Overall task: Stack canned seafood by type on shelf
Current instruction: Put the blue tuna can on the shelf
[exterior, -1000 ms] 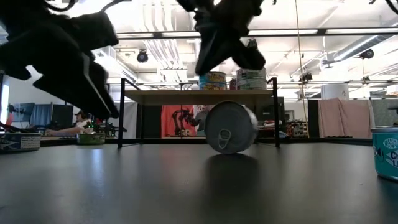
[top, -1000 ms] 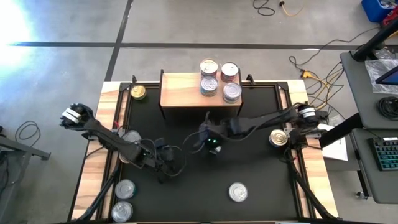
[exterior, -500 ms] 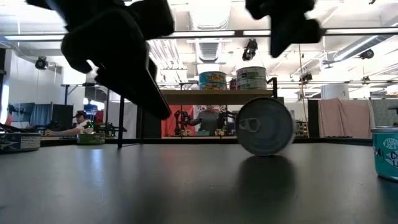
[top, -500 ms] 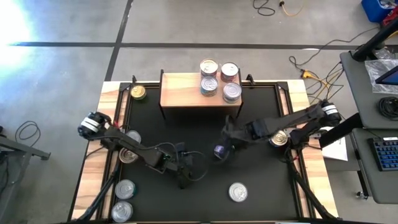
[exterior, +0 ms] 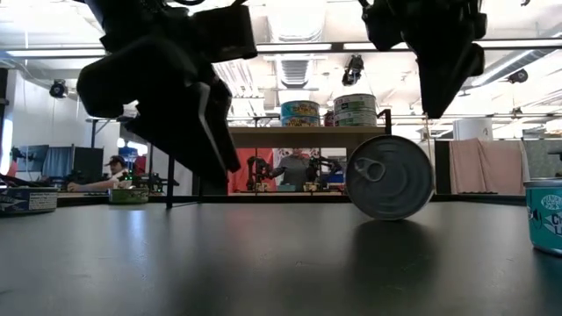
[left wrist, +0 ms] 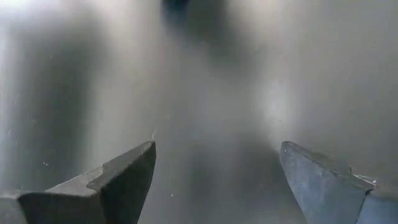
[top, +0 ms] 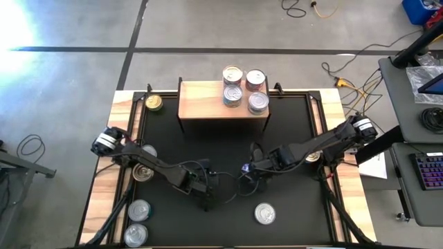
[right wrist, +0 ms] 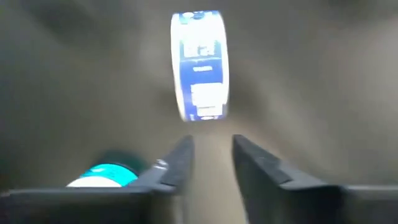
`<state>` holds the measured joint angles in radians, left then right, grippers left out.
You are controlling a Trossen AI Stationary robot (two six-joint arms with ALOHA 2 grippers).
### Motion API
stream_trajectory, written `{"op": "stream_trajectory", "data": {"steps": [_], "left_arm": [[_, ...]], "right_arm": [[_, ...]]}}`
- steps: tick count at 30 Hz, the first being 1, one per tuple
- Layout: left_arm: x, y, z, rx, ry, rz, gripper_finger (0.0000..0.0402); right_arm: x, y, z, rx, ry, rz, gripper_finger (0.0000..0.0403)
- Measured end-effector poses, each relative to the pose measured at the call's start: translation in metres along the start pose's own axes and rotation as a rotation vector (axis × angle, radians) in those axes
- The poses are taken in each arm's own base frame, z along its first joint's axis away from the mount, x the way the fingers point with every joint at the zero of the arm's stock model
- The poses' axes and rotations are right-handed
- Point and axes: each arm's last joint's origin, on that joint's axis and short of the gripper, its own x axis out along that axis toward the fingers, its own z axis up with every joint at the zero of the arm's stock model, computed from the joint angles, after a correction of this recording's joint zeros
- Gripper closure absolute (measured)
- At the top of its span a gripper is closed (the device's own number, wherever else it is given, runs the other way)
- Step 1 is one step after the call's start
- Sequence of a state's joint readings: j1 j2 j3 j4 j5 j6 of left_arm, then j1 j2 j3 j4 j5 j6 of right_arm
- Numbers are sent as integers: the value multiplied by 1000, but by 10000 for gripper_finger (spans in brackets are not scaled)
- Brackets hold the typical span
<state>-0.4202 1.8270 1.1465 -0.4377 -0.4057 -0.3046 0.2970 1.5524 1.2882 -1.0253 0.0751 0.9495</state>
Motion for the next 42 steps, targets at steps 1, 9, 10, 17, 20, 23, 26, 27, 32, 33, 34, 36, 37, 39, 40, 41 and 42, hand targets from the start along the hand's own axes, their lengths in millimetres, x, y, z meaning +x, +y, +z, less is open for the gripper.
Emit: {"op": "stream_trajectory", "data": {"steps": [1, 9, 10, 17, 20, 23, 26, 27, 32, 33, 34, 36, 37, 39, 40, 41, 42], "left_arm": [[0, 0, -1, -1, -1, 0, 74], [0, 11, -8, 3, 57, 27, 74], [-1, 13, -9, 3, 65, 32, 74], [-16, 24, -28, -35, 54, 60, 74], [-22, 25, -37, -72, 37, 60, 74], [-26, 23, -47, -112, 25, 54, 74], [-29, 22, -58, -156, 24, 48, 74], [-30, 21, -61, -173, 19, 43, 74], [-34, 16, -77, -226, 20, 37, 74], [-35, 15, -79, -234, 17, 36, 74], [-36, 14, -82, -241, 14, 35, 74], [-37, 13, -86, -255, 6, 31, 74], [-38, 12, -88, -261, 2, 31, 74], [-39, 11, -90, -276, -3, 27, 74], [-40, 10, -90, -281, -6, 25, 74], [-40, 9, -90, -286, -6, 24, 74], [-40, 9, -91, -288, -5, 26, 74]], "right_arm": [[0, 0, 0, -15, -1, -6, 284], [32, 10, 5, -187, 31, -46, 87], [36, 12, 6, -197, 34, -48, 66], [42, 14, 10, -194, -47, -95, 5], [43, 9, 19, -186, -115, -142, 4], [45, 5, 34, -165, -166, -103, 3], [50, 3, 48, -131, -184, 18, 3], [51, 2, 51, -117, -180, 42, 3], [61, -12, 50, -48, -130, 17, 4], [63, -13, 49, -41, -123, 11, 7], [65, -14, 48, -35, -118, 10, 13], [69, -15, 46, -28, -106, 24, 31], [71, -16, 44, -17, -106, 29, 43], [76, -17, 42, 20, -108, 40, 73], [78, -18, 42, 30, -114, 46, 89], [79, -17, 42, 39, -121, 55, 107], [80, -17, 43, 44, -129, 63, 126]]}}
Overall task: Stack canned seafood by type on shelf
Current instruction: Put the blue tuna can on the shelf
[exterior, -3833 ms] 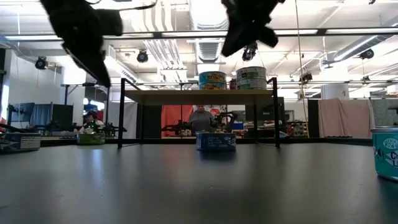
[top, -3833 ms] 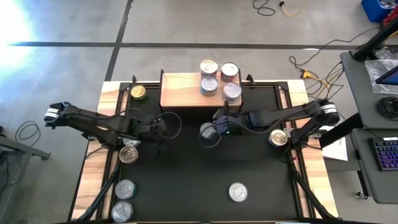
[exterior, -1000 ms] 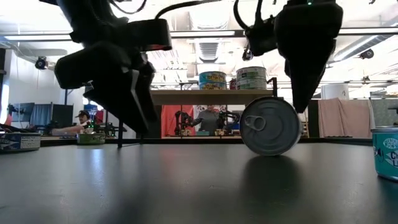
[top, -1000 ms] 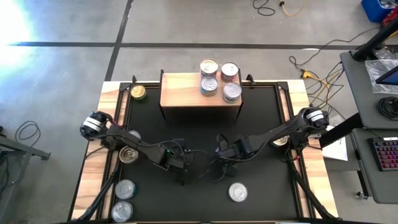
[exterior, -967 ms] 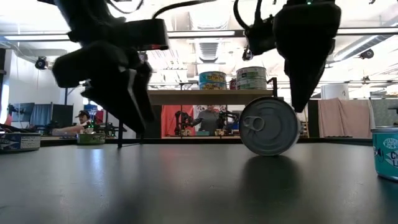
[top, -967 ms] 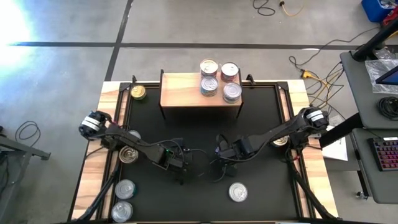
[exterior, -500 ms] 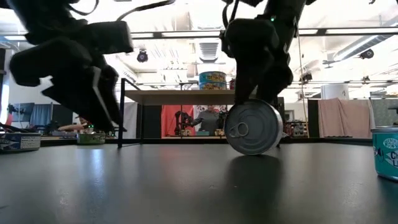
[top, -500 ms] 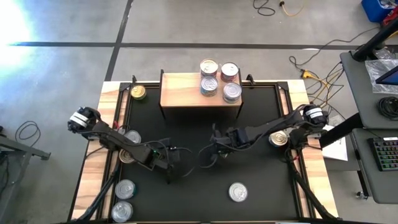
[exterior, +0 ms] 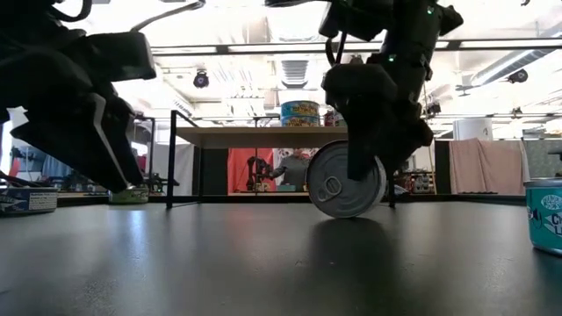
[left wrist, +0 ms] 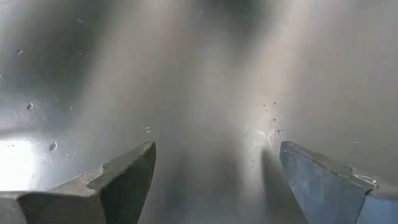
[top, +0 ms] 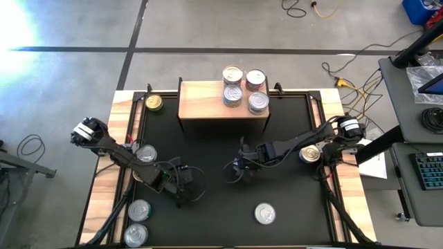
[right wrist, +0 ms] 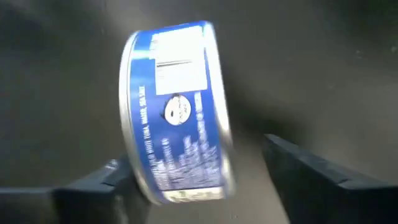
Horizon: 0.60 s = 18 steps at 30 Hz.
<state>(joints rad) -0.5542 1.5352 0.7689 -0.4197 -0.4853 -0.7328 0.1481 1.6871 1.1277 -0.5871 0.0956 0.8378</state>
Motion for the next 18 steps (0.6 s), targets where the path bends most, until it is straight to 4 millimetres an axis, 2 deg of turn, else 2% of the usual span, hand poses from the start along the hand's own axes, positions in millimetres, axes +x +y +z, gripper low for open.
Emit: {"op": "stream_trajectory", "data": {"steps": [7, 13, 18], "left_arm": [[-3, -3, 3, -8, -9, -8, 74], [-12, -12, 11, 8, -42, -39, 74], [-18, -18, 21, -17, -89, -51, 74]], "right_arm": [[2, 2, -2, -56, 36, 88, 273], [-4, 6, 2, -148, 130, 238, 270], [13, -4, 7, -108, 132, 413, 270]]}}
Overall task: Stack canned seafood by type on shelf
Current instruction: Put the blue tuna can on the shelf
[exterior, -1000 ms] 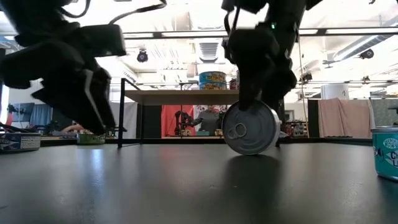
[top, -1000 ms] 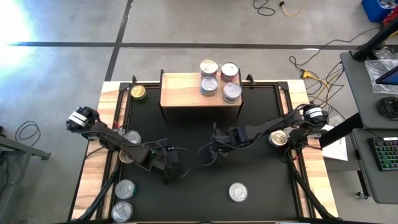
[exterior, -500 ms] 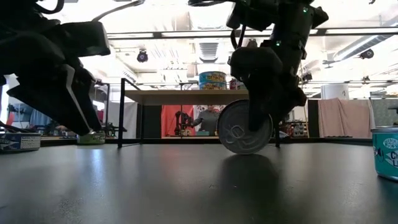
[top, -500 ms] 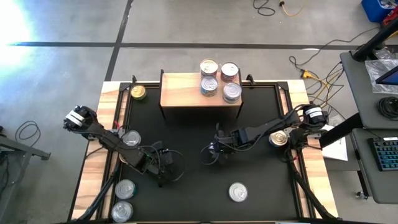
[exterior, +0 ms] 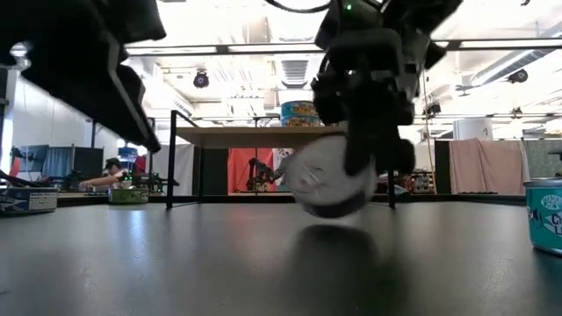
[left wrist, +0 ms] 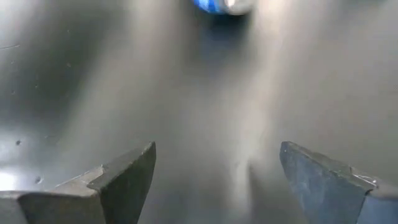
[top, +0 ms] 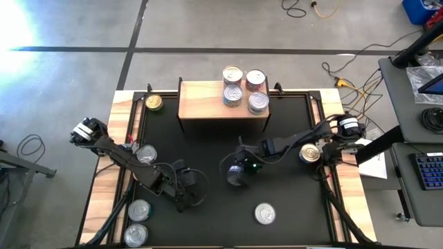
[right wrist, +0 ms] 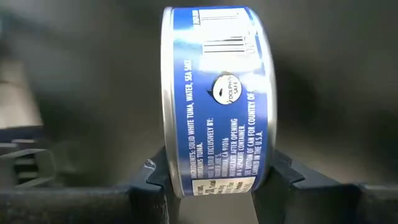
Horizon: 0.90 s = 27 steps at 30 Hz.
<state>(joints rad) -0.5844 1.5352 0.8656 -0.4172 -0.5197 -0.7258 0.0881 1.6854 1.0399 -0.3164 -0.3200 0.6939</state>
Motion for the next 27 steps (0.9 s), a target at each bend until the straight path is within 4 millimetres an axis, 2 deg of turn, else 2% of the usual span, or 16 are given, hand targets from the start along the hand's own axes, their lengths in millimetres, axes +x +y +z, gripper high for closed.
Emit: {"op": "stream_trajectory", "data": {"steps": [3, 6, 8, 15, 18, 23, 27], "left_arm": [[-3, -4, 4, -43, -24, -19, 74], [-4, -8, 4, -62, -24, -28, 74], [-3, -10, 2, -74, -12, -28, 74], [-2, -10, -4, -132, 23, -3, 74], [-2, -8, -5, -119, 28, 10, 74], [-2, -4, -2, -72, 14, 35, 74], [0, 4, 5, -16, 18, 45, 74]], "right_arm": [[7, -4, 2, 15, -43, 165, 270], [11, -8, 0, 51, -78, 184, 261], [14, -11, 0, 79, -103, 149, 226], [14, -17, -5, 114, -59, 35, 64], [11, -13, -1, 96, -64, -15, 18], [2, -2, 2, 14, -74, -160, 11], [2, 10, -4, -73, -95, -255, 10]]}}
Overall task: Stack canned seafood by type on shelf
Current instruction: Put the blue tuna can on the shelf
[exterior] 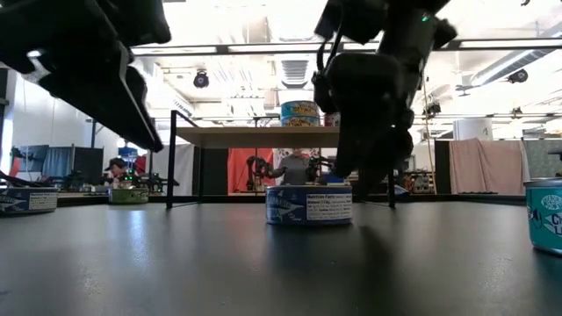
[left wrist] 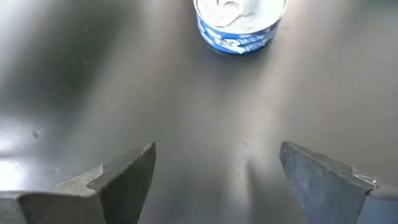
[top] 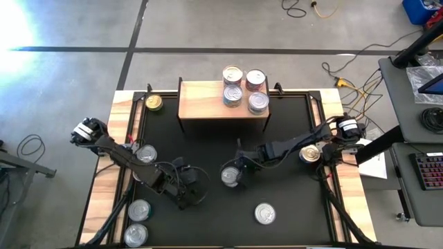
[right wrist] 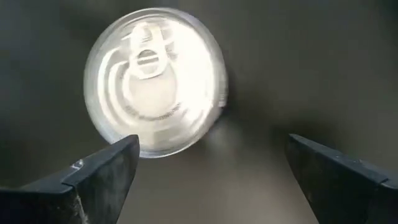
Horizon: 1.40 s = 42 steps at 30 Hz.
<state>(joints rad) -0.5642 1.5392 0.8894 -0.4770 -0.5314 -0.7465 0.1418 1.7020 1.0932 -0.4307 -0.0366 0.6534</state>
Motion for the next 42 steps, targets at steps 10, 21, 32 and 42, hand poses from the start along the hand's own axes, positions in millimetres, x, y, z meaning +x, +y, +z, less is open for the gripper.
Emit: {"op": "stream_trajectory", "data": {"steps": [10, 21, 32, 42], "left_arm": [[32, 29, 32, 238, -24, 10, 74], [81, 37, 68, 301, 4, -279, 74], [94, 34, 77, 167, 44, -323, 74], [96, 45, 81, 17, 5, -124, 74]], "right_arm": [[18, 31, -32, -35, -46, -149, 9], [15, 37, -28, 95, -131, -282, 9], [-8, 18, -37, -45, -3, -519, 9], [-36, 14, -45, -158, 40, -423, 9]]}}
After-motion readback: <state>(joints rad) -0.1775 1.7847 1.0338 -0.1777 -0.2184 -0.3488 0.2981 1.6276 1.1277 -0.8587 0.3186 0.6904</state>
